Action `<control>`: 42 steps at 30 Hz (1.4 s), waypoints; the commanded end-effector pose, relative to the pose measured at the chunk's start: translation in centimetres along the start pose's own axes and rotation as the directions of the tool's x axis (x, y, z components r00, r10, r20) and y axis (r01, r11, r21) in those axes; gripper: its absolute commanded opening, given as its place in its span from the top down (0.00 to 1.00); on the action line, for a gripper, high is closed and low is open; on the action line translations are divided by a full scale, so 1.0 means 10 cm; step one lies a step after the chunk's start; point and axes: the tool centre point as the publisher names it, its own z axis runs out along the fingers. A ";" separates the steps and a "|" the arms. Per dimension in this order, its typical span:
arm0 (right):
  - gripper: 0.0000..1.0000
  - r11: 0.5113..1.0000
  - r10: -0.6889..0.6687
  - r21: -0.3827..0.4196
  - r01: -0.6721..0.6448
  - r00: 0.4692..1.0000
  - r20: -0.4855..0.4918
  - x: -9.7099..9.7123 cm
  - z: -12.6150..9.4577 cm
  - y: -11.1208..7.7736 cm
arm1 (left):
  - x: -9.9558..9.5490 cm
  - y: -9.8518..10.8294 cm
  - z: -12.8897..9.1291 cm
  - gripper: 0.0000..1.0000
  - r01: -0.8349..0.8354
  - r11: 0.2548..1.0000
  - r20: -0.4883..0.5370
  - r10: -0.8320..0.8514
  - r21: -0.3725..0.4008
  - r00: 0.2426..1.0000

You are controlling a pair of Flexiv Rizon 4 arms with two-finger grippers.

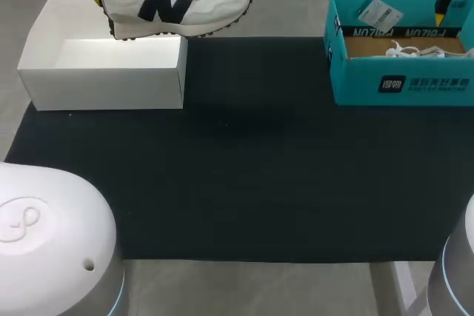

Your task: Take the shoe out of the shoebox, open the shoe tongue, remove and reinsert the insole, then place the shoe into the shoebox

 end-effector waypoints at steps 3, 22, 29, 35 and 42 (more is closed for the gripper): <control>0.00 1.000 0.000 -0.001 0.000 1.000 -0.002 0.00 0.00 0.00 | 0.01 -0.05 -0.01 1.00 0.001 0.991 0.003 0.000 -0.132 1.000; 0.00 1.000 0.000 -0.001 0.000 1.000 -0.002 0.00 0.00 0.00 | -0.21 -0.19 0.02 1.00 -0.011 0.996 -0.057 0.005 -0.093 0.998; 0.00 1.000 0.000 -0.001 0.000 1.000 -0.002 0.00 0.00 0.00 | -0.50 -0.48 -0.08 1.00 0.001 0.990 -0.134 -0.019 -0.138 0.991; 0.00 1.000 0.000 -0.001 0.000 1.000 -0.002 0.00 0.00 0.00 | -0.83 -0.77 -0.11 1.00 -0.011 0.988 -0.075 0.000 -0.151 0.997; 0.00 1.000 0.000 -0.001 0.000 1.000 -0.002 0.00 0.00 0.00 | -1.13 -1.11 0.00 1.00 -0.006 0.995 0.016 0.007 -0.096 1.000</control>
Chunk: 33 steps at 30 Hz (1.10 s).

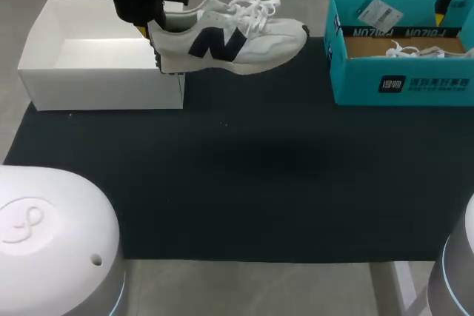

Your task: Take the shoe out of the shoebox, open the shoe tongue, remove and reinsert the insole, then place the shoe into the shoebox

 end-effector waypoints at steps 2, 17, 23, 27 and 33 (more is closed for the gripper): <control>0.00 1.000 -0.001 -0.001 0.001 1.000 -0.002 0.00 0.00 0.00 | -0.10 -0.26 0.09 1.00 0.003 1.000 0.046 -0.003 -0.006 0.999; 0.00 1.000 -0.001 -0.001 0.001 1.000 -0.002 0.00 0.00 0.00 | -0.54 -0.86 0.66 1.00 -0.028 0.998 0.006 0.027 0.049 1.000; 0.00 1.000 -0.001 -0.001 0.001 1.000 -0.002 0.00 0.00 0.00 | -0.75 -1.10 0.90 1.00 -0.024 0.997 -0.032 0.026 0.069 0.999; 0.00 1.000 -0.001 -0.001 0.001 1.000 -0.002 0.00 0.00 0.00 | -0.86 -1.18 1.05 1.00 0.007 0.996 -0.040 -0.004 0.089 0.999; 0.00 1.000 -0.001 -0.001 0.001 1.000 -0.002 0.00 0.00 0.00 | -1.02 -1.29 1.24 1.00 0.054 0.994 -0.069 -0.048 0.093 0.996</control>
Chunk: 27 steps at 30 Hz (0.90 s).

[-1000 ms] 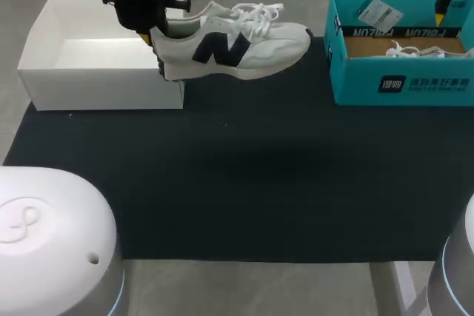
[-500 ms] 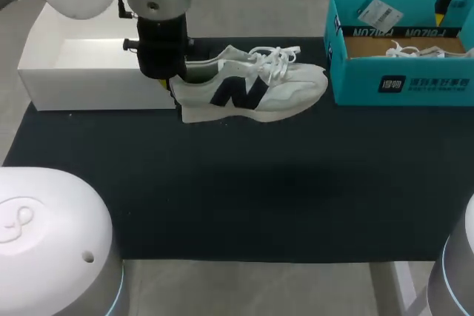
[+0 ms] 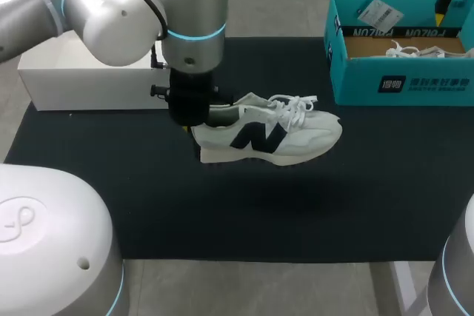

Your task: Take the shoe out of the shoebox, open the shoe tongue, remove and reinsert the insole, then place the shoe into the shoebox

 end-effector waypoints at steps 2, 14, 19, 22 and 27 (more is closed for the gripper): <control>0.00 1.000 0.000 -0.001 0.000 1.000 -0.002 0.00 0.00 0.00 | -0.22 -0.04 0.22 1.00 0.029 1.000 -0.047 -0.029 0.004 0.998; 0.00 1.000 0.000 -0.001 0.000 1.000 -0.002 0.00 0.00 0.00 | -0.38 -0.18 0.65 1.00 0.042 0.998 -0.101 -0.047 -0.042 0.994; 0.00 1.000 0.000 -0.001 0.000 1.000 -0.002 0.00 0.00 0.00 | -0.49 -0.16 0.77 1.00 0.042 0.996 -0.085 -0.048 -0.078 0.995; 0.00 1.000 0.000 -0.001 0.000 1.000 -0.002 0.00 0.00 0.00 | -0.55 -0.17 0.84 1.00 0.024 0.996 -0.088 -0.031 -0.082 0.996; 0.00 1.000 0.000 -0.001 0.000 1.000 -0.002 0.00 0.00 0.00 | -0.59 -0.15 0.94 1.00 0.053 0.995 -0.066 -0.059 -0.090 0.996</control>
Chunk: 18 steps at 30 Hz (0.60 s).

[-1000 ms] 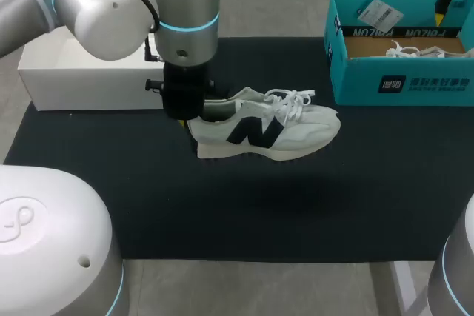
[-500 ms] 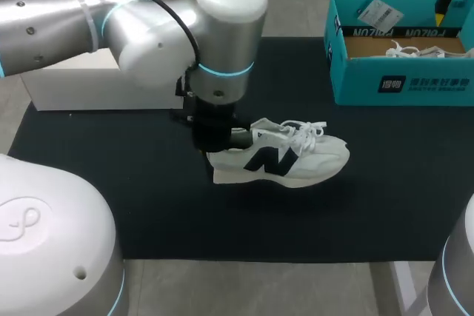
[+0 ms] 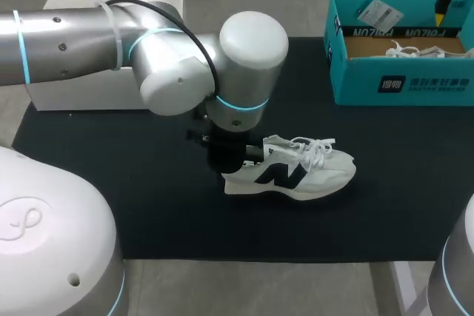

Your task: Take the shoe out of the shoebox, open the shoe tongue, remove and reinsert the insole, then place the shoe into the shoebox

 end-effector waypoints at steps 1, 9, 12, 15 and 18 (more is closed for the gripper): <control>0.00 1.000 0.000 -0.001 0.000 1.000 -0.002 0.00 0.00 0.00 | -0.05 0.02 0.09 1.00 0.035 0.999 0.015 -0.035 0.000 0.999; 0.00 1.000 0.000 -0.001 0.000 1.000 -0.002 0.00 0.00 0.00 | -0.09 0.07 0.13 1.00 0.036 0.999 0.000 -0.036 -0.005 0.999; 0.00 1.000 0.000 -0.001 0.000 1.000 -0.002 0.00 0.00 0.00 | -0.08 0.07 0.16 1.00 0.075 0.997 -0.011 -0.075 -0.006 0.997; 0.00 1.000 0.000 -0.001 0.000 1.000 -0.002 0.00 0.00 0.00 | -0.07 0.07 0.18 1.00 0.091 0.996 -0.013 -0.091 0.001 0.996; 0.00 1.000 0.000 -0.001 0.000 1.000 -0.002 0.00 0.00 0.00 | -0.10 0.06 0.19 1.00 0.085 0.996 -0.013 -0.085 0.007 0.996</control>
